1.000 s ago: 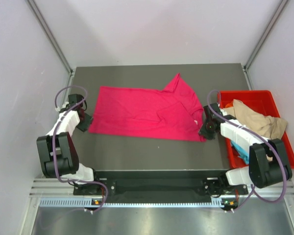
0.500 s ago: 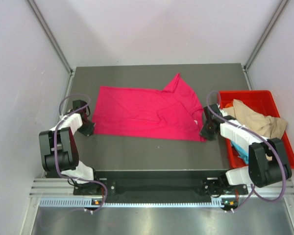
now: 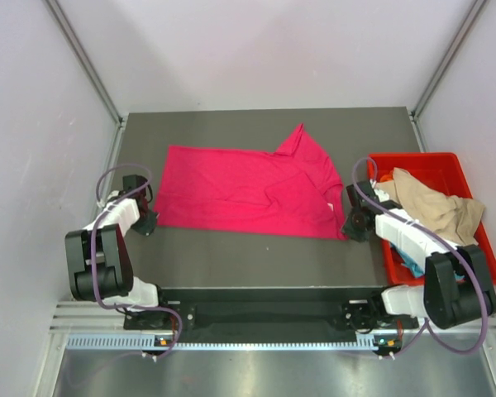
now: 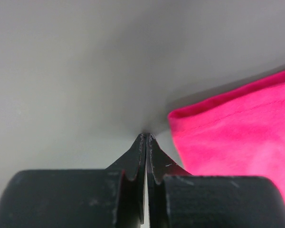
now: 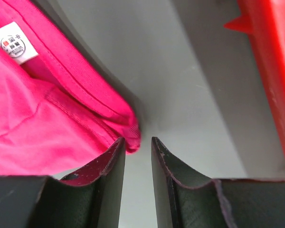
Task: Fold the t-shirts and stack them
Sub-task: Fold the tshirt
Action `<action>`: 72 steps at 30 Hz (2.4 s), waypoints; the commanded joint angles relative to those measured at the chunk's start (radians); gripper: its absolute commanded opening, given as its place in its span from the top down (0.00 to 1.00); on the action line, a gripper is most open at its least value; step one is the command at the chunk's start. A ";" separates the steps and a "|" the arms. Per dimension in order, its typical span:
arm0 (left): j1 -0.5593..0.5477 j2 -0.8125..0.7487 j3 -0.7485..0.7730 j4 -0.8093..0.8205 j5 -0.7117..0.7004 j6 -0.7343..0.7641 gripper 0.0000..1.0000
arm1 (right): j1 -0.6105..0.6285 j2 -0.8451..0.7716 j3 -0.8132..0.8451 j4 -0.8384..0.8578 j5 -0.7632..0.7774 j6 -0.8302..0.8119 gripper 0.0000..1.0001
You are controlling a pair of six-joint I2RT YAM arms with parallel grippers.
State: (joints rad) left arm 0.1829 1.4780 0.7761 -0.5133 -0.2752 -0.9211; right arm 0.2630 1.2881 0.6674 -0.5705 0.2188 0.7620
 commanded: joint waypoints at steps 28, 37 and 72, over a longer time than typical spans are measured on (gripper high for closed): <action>0.012 0.524 0.735 0.292 0.544 0.283 0.46 | -0.065 0.710 1.078 0.202 -0.162 -0.197 0.52; 0.015 0.752 0.925 0.329 0.527 0.314 0.48 | -0.094 1.034 1.351 0.432 -0.288 -0.138 0.50; 0.015 0.809 1.151 0.119 0.465 0.007 0.49 | -0.100 1.392 1.609 0.584 -0.331 -0.020 0.81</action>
State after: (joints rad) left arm 0.1940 2.3661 1.8965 -0.3248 0.2028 -0.7845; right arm 0.1711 2.6625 2.2265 -0.0124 -0.1074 0.7399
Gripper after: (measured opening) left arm 0.514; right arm 0.238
